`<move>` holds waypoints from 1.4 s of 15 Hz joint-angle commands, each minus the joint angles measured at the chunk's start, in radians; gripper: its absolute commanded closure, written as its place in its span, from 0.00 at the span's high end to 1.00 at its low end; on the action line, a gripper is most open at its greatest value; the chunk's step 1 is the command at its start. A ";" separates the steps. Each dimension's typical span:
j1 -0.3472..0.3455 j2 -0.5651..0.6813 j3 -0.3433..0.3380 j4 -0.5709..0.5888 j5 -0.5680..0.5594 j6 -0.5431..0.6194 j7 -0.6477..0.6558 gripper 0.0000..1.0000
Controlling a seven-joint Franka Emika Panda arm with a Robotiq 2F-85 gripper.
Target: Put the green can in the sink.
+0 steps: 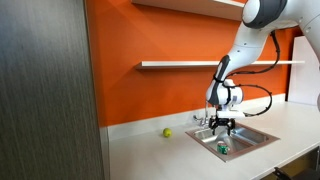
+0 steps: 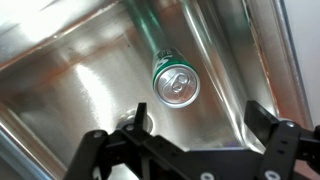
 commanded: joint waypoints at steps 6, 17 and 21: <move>-0.011 -0.233 0.019 -0.254 0.013 0.020 -0.063 1.00; 0.039 -0.365 0.005 -0.404 0.001 0.003 -0.031 1.00; 0.040 -0.380 0.004 -0.416 0.001 0.003 -0.030 1.00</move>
